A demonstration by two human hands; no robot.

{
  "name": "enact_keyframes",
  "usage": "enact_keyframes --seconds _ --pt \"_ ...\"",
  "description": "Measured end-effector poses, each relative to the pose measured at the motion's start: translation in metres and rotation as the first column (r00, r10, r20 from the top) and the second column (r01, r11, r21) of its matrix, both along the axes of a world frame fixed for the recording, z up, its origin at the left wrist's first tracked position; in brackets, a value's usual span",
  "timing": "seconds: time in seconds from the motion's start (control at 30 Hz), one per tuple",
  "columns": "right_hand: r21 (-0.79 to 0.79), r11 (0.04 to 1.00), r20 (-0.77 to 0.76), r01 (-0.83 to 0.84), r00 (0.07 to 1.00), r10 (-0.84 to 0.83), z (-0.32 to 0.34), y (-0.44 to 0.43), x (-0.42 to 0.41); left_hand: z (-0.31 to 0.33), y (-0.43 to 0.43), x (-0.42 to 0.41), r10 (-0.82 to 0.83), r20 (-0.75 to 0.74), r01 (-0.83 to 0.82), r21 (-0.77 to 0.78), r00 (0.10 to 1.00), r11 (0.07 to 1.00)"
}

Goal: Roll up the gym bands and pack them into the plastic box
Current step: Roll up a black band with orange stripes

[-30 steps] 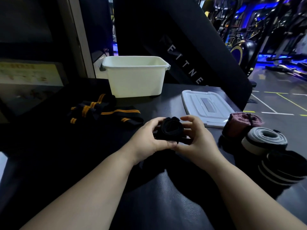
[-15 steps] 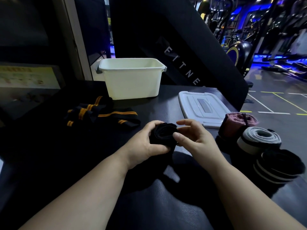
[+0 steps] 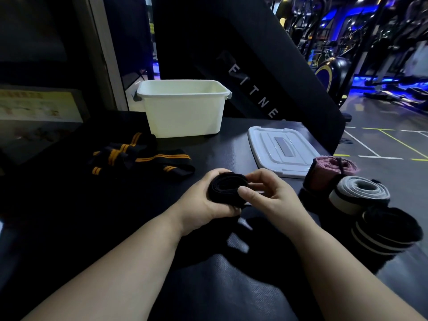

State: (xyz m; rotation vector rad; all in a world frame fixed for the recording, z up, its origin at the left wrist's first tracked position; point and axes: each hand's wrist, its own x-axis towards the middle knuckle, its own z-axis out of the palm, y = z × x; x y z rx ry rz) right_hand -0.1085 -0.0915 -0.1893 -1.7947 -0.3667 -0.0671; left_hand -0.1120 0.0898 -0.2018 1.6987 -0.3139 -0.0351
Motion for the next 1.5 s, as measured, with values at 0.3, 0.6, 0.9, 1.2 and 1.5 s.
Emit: enact_keyframes --seconds 0.3,0.6,0.9,1.2,1.5 --pt "0.110 0.991 -0.077 0.081 0.994 -0.073 0.005 0.005 0.001 -0.001 0.003 0.001 -0.018 -0.035 0.017 -0.024 0.999 1.000" --pt "0.104 0.994 -0.116 0.036 0.993 -0.024 0.002 0.003 0.004 -0.004 0.003 0.002 -0.020 -0.038 0.019 -0.037 0.999 0.999" --pt "0.196 0.980 -0.274 -0.028 0.958 0.082 -0.001 0.004 0.005 -0.004 0.003 0.001 -0.040 -0.044 0.036 -0.089 0.998 0.995" --pt "0.215 0.976 -0.210 -0.030 0.975 0.076 0.000 0.000 0.008 -0.001 0.002 -0.001 -0.080 -0.067 0.072 -0.113 0.995 0.991" --pt "0.165 0.986 -0.126 0.020 0.992 0.001 0.001 -0.002 0.009 0.000 0.002 -0.001 -0.092 -0.056 0.085 -0.118 0.994 0.989"
